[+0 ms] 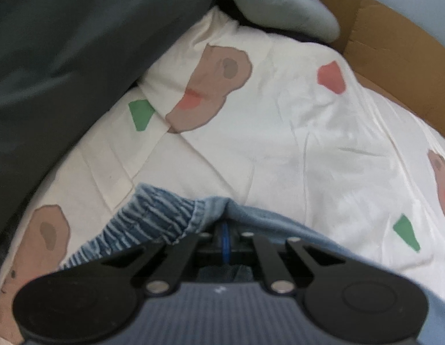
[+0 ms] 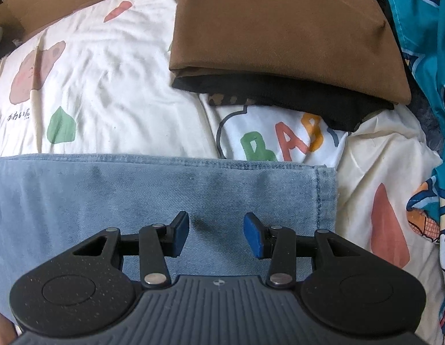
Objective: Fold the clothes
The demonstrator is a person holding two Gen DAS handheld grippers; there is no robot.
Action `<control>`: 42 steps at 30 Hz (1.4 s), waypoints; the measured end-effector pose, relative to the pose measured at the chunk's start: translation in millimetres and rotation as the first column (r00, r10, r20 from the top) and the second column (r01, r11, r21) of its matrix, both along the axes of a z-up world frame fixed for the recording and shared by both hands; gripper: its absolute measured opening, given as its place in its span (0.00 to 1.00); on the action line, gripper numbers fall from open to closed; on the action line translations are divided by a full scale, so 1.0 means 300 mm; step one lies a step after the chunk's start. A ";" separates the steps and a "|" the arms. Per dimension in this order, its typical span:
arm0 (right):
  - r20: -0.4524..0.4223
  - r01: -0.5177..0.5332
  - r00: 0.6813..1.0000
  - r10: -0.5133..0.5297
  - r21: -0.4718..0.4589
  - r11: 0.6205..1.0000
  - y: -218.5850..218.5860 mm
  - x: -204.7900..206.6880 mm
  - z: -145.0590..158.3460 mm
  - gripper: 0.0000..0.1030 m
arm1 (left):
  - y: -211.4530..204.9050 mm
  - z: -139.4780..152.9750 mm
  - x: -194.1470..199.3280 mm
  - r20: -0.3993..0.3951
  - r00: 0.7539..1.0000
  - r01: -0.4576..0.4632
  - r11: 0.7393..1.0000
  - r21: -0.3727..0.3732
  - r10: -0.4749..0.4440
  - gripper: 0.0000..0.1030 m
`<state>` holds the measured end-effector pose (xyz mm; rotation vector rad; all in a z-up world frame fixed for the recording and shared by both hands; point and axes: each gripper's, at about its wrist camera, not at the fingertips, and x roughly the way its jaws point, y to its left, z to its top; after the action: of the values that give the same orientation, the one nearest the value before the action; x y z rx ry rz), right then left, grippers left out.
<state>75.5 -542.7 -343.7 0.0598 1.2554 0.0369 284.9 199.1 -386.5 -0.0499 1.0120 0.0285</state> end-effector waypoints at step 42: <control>0.177 -0.085 0.980 0.093 -0.052 0.995 -0.196 -0.054 0.014 0.53 | -0.303 0.235 -0.056 -0.081 0.975 0.211 0.975 0.070 -0.205 0.37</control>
<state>59.3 -601.4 -339.5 -0.0373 1.0772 0.0898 268.1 108.4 -316.1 0.1293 1.0840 -0.1225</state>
